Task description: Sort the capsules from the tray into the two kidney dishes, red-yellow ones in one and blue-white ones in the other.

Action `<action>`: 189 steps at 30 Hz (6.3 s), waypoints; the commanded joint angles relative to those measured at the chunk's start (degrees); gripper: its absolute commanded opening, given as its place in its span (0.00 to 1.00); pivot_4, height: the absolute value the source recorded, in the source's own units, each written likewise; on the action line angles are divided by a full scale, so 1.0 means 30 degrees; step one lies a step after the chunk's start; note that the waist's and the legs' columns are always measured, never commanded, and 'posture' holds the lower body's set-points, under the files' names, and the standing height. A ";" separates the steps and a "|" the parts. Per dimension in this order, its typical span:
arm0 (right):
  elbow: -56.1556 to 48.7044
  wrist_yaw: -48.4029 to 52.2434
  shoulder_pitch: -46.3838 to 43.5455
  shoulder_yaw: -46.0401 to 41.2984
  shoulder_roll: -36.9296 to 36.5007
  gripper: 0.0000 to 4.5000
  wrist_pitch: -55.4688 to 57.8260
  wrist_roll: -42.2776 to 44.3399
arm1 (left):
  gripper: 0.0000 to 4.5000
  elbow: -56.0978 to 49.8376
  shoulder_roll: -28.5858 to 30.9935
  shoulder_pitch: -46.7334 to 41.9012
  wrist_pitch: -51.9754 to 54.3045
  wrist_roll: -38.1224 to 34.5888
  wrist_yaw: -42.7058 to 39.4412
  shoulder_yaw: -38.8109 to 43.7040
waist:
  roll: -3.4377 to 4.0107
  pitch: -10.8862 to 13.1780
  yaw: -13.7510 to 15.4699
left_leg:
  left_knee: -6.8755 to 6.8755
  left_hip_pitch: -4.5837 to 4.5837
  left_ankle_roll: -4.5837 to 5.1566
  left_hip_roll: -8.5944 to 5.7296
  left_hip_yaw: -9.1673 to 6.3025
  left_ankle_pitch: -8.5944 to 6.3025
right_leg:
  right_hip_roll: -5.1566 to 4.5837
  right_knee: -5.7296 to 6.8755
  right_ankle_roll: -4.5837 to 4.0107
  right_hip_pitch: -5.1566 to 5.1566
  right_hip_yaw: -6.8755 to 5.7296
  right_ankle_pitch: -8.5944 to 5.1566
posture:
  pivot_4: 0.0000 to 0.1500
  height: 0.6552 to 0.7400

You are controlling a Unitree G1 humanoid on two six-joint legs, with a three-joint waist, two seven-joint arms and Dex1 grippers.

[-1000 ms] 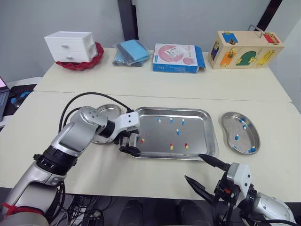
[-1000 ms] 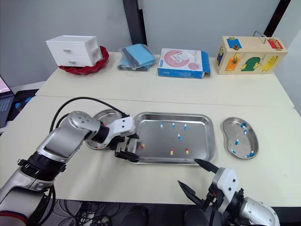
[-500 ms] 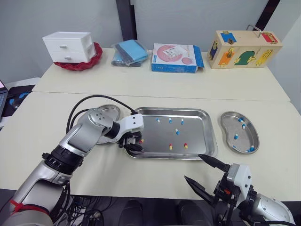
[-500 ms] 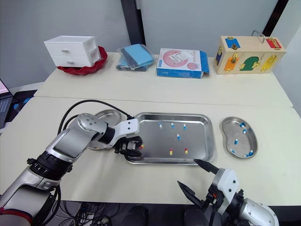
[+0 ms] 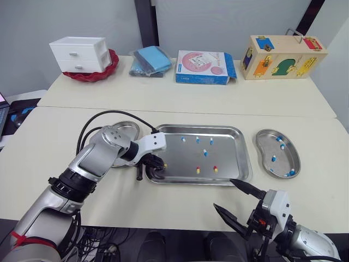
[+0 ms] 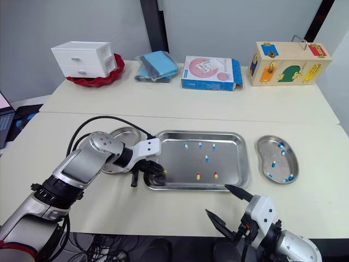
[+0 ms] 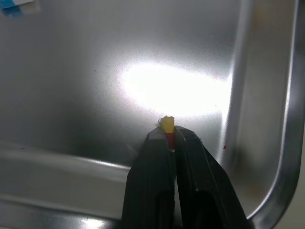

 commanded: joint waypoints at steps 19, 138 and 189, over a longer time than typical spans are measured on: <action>0.0584 0.4770 -0.0754 -0.1612 -0.3990 1.00 -0.0680 0.1849 | 0.01 -0.2003 0.5713 0.2480 0.4454 -0.3211 0.1681 0.6963 | 0.0002 0.0005 -0.0082 | -0.0005 0.0003 0.0002 0.0008 0.0000 -0.0001 | 0.0002 -0.0002 -0.0007 -0.0006 0.0000 -0.0004 | 1.00 1.00; 0.1190 -0.3235 -1.5863 -0.2471 -0.3533 1.00 1.6282 0.7792 | 0.99 -0.8392 -0.9568 2.2870 -1.5388 -0.9854 0.5908 1.5864 | -0.0041 -0.0002 -0.0119 | -0.0014 -0.0023 -0.0003 0.0010 0.0068 -0.0012 | -0.0032 -0.0136 0.0015 -0.0003 0.0061 0.0014 | 1.00 1.00; 1.6208 -0.6612 -2.4361 0.7155 0.8358 0.22 1.4566 -0.5855 | 1.00 -0.5463 -0.9698 2.3902 -1.9713 -1.0596 0.6931 1.4474 | -0.0013 -0.0004 -0.0596 | -0.0038 -0.0174 -0.0004 0.0016 0.0052 -0.0007 | -0.0024 0.0020 -0.0024 -0.0288 0.0041 0.0003 | 1.00 1.00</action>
